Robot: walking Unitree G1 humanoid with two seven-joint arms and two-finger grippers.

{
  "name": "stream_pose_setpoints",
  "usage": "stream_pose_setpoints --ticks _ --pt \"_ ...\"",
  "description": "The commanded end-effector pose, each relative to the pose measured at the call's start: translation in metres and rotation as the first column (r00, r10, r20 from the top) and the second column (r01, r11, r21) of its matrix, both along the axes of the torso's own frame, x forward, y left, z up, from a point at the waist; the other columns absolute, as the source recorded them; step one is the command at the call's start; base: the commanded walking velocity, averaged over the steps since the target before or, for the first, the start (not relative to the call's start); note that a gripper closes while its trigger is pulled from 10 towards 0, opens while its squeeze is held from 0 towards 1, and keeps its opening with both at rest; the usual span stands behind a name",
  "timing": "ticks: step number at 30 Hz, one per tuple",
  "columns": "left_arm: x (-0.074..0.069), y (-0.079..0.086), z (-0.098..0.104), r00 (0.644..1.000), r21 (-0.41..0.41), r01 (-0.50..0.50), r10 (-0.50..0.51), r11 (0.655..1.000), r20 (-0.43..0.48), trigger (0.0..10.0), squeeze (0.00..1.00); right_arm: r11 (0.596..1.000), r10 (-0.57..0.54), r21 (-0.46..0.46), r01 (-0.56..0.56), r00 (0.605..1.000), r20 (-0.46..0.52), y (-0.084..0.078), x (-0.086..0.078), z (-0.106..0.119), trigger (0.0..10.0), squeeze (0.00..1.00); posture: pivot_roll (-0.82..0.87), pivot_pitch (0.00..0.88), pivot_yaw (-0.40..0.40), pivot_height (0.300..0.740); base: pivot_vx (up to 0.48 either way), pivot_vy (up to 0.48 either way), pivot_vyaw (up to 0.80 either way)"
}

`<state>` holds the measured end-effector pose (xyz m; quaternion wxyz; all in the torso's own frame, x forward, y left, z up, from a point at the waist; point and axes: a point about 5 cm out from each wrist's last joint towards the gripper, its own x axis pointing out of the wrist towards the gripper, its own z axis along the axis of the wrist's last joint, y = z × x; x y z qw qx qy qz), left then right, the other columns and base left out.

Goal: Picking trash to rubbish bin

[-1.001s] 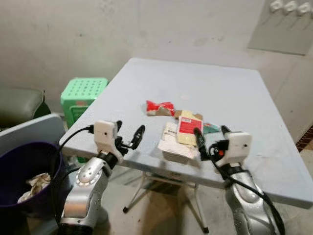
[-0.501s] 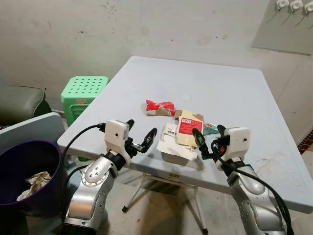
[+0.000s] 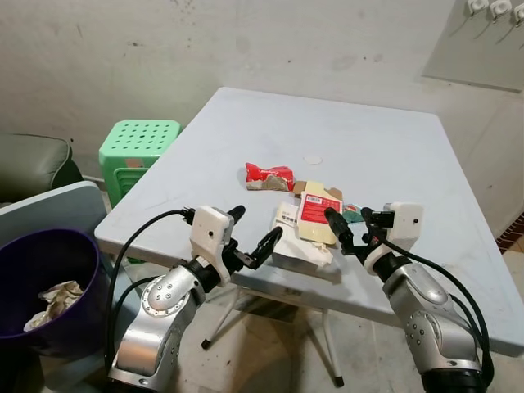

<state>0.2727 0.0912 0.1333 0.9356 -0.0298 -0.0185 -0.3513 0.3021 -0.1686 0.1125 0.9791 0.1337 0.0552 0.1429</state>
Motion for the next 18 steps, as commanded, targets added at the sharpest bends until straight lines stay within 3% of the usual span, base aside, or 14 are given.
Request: stream_pose_setpoints --ticks 1,10,18 --pt "-0.003 -0.003 0.003 1.000 0.011 0.019 -0.020 1.000 0.013 10.0 0.00 0.999 0.001 0.044 0.001 0.999 -0.034 -0.003 0.003 -0.004 10.0 0.00 0.04 0.070 -0.042 0.715 0.000 0.000 0.00" --pt "-0.004 -0.004 0.005 0.999 0.019 0.037 -0.037 0.999 0.020 10.0 0.00 0.998 0.021 0.069 -0.015 0.997 -0.080 -0.002 0.009 -0.016 10.0 0.00 0.05 0.074 -0.042 0.715 0.000 0.000 0.00" --pt "-0.004 -0.004 0.006 0.999 0.020 0.034 -0.034 0.999 0.023 10.0 0.00 0.981 0.129 0.161 -0.104 0.980 -0.151 0.009 0.011 -0.028 10.0 0.00 0.06 0.073 -0.043 0.715 0.000 0.000 0.00"
